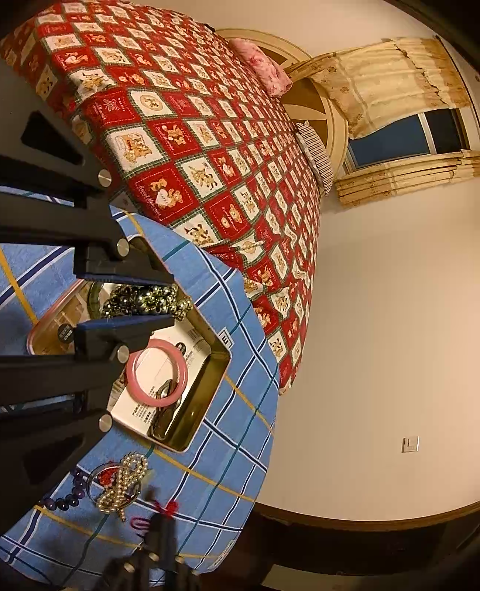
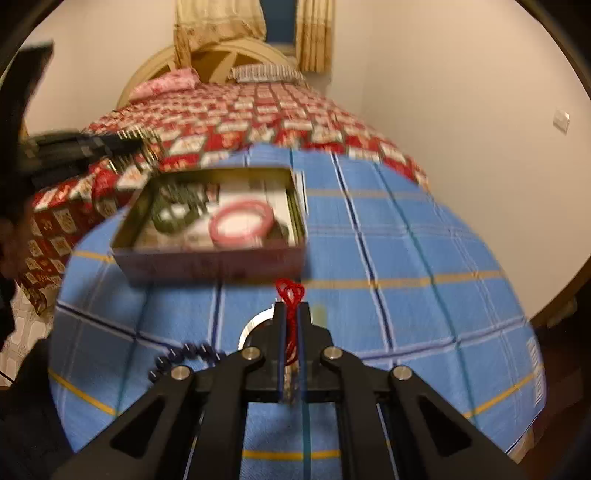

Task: Organize jewelry
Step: 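Carry the gold beads and red pendant over the tin with both grippers, then open both grippers to drop the gold beads and red pendant into the tin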

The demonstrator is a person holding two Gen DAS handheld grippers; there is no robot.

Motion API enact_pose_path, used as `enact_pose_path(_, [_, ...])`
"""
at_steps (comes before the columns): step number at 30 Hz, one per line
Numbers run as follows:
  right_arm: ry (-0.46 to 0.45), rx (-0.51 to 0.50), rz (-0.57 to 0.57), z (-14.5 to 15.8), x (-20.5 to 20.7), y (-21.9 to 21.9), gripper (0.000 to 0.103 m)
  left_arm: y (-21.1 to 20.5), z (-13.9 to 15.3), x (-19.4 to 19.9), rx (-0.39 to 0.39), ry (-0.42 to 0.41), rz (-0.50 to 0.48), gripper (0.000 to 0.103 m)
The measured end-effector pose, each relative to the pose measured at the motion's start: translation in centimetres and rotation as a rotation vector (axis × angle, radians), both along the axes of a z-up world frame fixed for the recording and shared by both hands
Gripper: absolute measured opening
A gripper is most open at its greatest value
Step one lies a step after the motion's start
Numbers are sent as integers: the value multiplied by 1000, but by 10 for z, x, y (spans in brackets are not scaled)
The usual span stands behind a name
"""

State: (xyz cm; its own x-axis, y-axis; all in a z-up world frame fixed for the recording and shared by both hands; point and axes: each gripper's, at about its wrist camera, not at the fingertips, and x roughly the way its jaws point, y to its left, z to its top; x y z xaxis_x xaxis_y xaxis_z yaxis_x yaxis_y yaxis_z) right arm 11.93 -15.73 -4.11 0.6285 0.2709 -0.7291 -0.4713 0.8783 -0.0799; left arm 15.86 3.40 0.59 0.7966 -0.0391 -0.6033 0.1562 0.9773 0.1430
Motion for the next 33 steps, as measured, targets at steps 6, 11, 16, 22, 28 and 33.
enact_pose_path(6, [-70, 10, 43, 32, 18, 25, 7, 8, -1, 22, 15, 5, 12, 14])
enact_pose_path(11, [-87, 35, 71, 33, 49, 54, 7, 9, -12, 43, 28, 21, 13, 15])
enact_pose_path(16, [-52, 29, 84, 7, 79, 80, 7, 6, -26, 53, 44, 50, 17, 15])
enact_pose_path(22, [-18, 15, 80, -15, 91, 89, 11, 2, -37, 54, 55, 84, 10, 16])
enact_pose_path(28, [-47, 6, 55, -16, 85, 82, 60, 0, -34, 50, 68, 73, 21, 46])
enact_pose_path(33, [-56, -26, 56, -17, 78, 77, 62, -6, -28, 43, 97, 39, 16, 68])
